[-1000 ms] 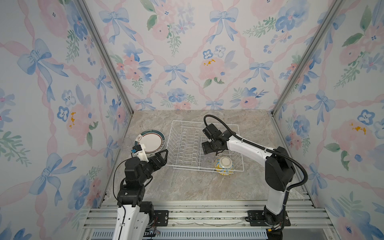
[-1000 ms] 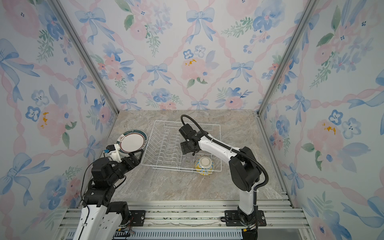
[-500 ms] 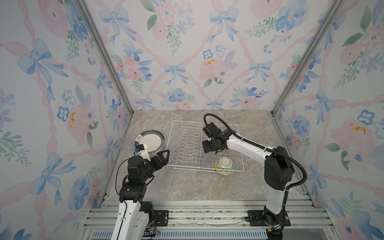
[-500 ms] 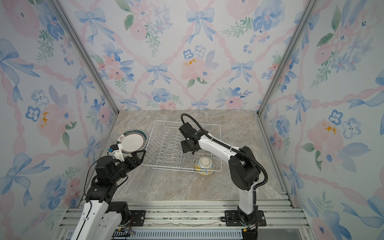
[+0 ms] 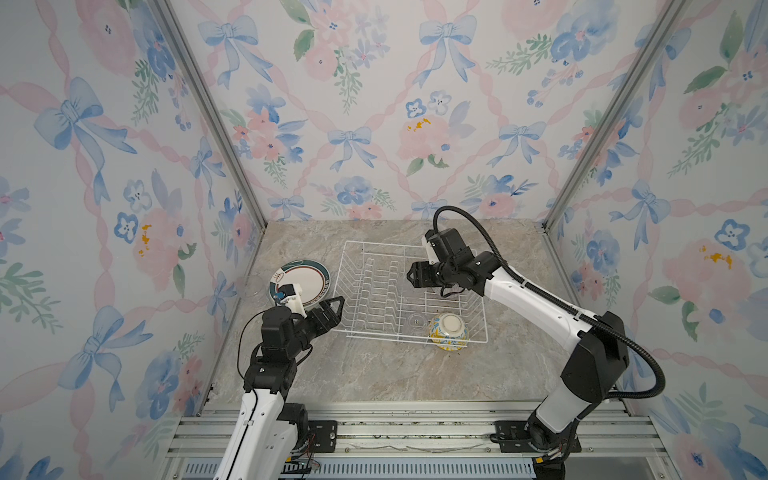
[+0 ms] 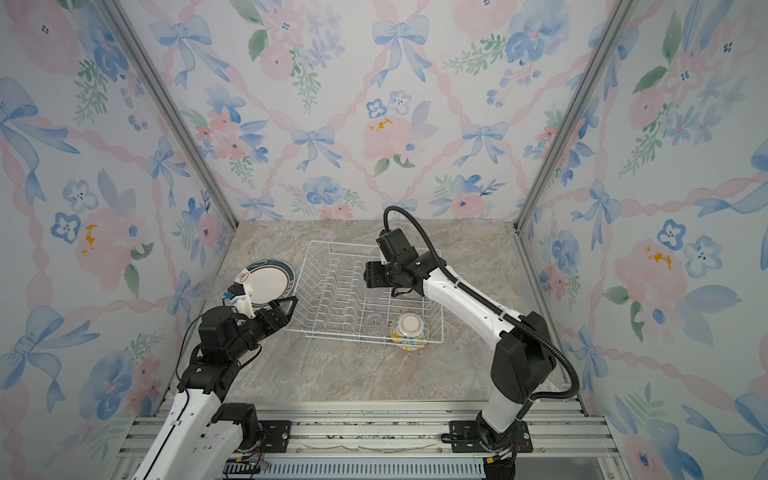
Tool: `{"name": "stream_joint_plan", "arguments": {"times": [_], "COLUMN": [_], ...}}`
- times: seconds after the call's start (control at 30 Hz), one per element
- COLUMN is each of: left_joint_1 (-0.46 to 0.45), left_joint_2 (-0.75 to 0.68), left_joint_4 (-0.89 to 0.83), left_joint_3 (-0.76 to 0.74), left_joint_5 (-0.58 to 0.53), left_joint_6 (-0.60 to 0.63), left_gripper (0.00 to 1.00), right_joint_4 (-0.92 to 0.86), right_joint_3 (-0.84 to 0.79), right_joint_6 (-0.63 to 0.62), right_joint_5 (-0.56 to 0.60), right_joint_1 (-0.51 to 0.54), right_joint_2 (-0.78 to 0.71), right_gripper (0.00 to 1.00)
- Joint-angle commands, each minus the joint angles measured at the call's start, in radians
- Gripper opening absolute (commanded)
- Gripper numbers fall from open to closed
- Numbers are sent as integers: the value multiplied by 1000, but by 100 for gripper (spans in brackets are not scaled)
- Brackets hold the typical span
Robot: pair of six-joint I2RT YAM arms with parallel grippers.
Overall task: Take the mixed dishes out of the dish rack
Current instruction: 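Lift the clear cup toward the left gripper while the left gripper reaches to it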
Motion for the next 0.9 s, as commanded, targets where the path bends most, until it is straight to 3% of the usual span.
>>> {"name": "stream_joint_plan", "arguments": {"times": [0.0,0.47,0.87], "left_joint_1": [-25,-255,-339], "left_joint_2": [65,418,490], "left_joint_4": [67,310,535], "left_joint_3": [49,228,227], "left_joint_5": [18,49,95], "left_joint_6": [16,-2,-30], "left_gripper": [98,98,98], "right_joint_4": [111,268,386], "right_joint_3": [-36,-74,-151], "right_joint_6": [76,229,333], "right_joint_5": [-97,-279,-392], "right_joint_1": [-28,-91,-115], "right_joint_2": [-65,-102,-142], "right_gripper": [56,53,52]}}
